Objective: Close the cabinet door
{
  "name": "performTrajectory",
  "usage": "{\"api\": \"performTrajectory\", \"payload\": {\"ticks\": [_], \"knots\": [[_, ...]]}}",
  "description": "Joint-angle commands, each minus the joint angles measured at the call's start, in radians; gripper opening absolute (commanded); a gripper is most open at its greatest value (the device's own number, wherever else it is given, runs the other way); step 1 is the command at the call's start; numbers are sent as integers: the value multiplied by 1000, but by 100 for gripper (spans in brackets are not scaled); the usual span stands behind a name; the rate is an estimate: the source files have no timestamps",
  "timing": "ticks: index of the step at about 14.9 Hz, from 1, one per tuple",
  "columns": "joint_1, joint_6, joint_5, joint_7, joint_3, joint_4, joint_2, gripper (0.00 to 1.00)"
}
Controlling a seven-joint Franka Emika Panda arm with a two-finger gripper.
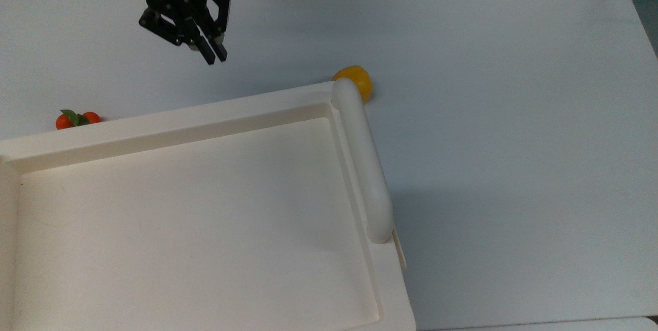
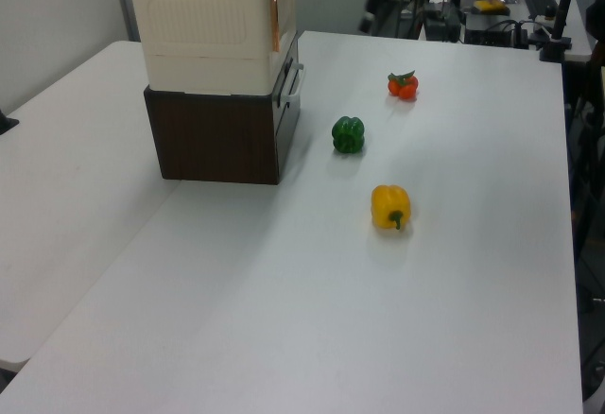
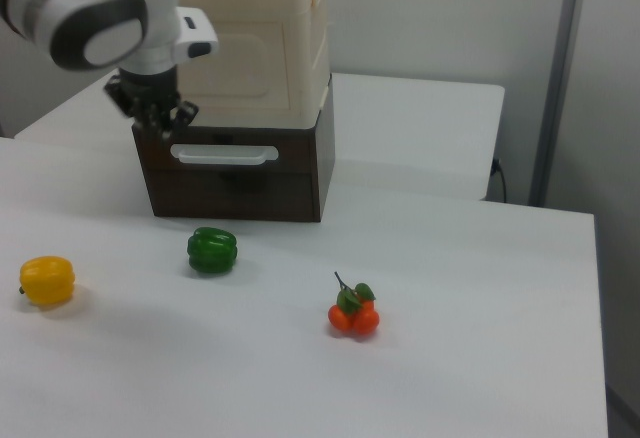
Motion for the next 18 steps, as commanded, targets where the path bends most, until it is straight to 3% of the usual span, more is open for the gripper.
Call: {"api": "performTrajectory", "payload": {"ticks": [1,2,7,9,12,15,18], "knots": [[39,-216,-215,177,-17,-60,-113,85],[42,-264,-257,252,-19,-60,-142,99],[90,-454,-334,352,-3,-42,-257,100],[101,-480,-380,432,56,-42,-281,100],[101,-457,-388,478,145,-46,-278,100],[119,-303,-380,477,170,-103,-271,100],[128,-201,-389,402,161,-135,-249,100]]}}
